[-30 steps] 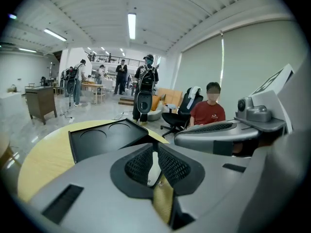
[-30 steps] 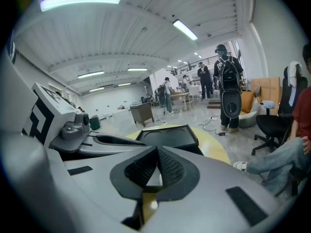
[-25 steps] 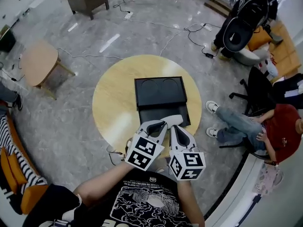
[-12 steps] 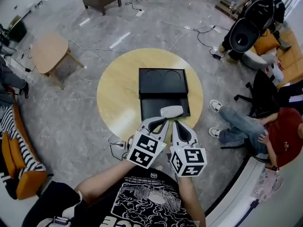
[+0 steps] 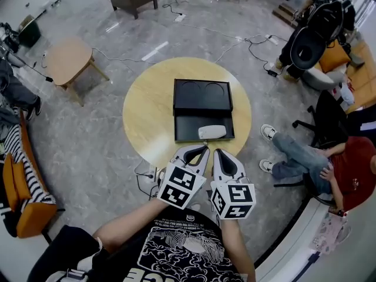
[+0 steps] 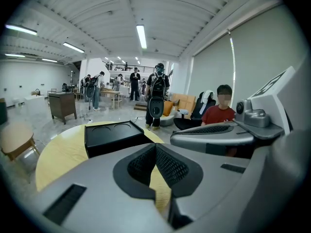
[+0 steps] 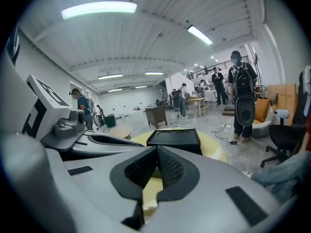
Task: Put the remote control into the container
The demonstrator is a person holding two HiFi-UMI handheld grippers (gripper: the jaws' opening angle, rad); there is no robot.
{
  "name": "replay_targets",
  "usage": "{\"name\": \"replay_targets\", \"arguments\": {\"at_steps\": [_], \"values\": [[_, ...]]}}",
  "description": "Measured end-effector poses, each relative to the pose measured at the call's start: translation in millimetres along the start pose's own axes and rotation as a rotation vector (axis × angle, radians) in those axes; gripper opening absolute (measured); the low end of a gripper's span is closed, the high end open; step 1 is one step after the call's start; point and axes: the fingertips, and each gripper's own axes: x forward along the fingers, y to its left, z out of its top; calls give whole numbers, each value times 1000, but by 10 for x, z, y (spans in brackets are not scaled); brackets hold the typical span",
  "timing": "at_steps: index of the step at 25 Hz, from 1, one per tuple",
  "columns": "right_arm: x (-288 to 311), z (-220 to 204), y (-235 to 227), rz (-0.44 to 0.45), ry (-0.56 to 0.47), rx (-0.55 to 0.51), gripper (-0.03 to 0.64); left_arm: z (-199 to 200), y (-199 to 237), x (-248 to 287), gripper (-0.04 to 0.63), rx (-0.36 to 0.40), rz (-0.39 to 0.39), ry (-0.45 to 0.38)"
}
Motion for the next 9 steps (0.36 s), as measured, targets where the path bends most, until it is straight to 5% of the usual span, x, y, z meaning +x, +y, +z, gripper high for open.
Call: {"name": "replay_targets", "arguments": {"at_steps": [9], "values": [[-249, -78, 56, 21, -5, -14, 23, -64, -218, -146, 15, -3, 16, -6]]}}
